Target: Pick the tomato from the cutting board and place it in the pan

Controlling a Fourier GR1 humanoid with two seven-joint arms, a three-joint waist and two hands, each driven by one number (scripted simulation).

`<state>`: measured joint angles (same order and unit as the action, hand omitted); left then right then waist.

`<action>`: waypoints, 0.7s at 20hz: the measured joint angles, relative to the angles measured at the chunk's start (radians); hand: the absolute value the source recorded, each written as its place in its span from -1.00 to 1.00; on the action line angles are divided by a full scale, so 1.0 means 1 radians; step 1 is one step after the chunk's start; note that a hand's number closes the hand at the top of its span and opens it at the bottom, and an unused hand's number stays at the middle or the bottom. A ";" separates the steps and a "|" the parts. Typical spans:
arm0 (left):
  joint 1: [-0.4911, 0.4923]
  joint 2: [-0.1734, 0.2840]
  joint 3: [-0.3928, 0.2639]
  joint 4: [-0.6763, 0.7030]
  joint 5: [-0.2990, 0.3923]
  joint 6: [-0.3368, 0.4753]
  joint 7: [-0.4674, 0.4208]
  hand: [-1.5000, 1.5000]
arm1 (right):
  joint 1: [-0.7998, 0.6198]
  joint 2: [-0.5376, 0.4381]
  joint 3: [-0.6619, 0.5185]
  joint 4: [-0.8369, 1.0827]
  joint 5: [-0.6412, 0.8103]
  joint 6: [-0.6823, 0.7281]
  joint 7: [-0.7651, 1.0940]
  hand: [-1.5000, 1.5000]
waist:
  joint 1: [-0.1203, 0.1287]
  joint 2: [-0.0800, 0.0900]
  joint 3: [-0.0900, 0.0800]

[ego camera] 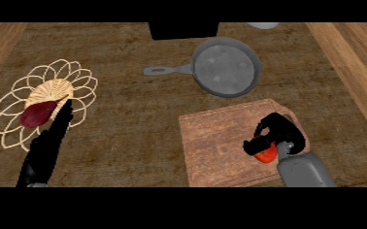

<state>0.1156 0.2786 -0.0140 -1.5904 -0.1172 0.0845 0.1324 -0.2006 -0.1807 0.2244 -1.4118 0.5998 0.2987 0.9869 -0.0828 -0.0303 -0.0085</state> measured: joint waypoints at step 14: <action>-0.006 0.005 -0.006 -0.020 0.004 -0.017 0.004 0.00 | -0.074 -0.030 -0.070 -0.230 0.755 -0.263 0.235 1.00 | 0.042 0.009 -0.001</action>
<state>0.1096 0.2836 -0.0202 -1.6106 -0.1132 0.0676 0.1368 -0.2741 -0.2106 0.1541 -1.6414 1.3547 0.0361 1.2217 -0.0410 -0.0216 -0.0091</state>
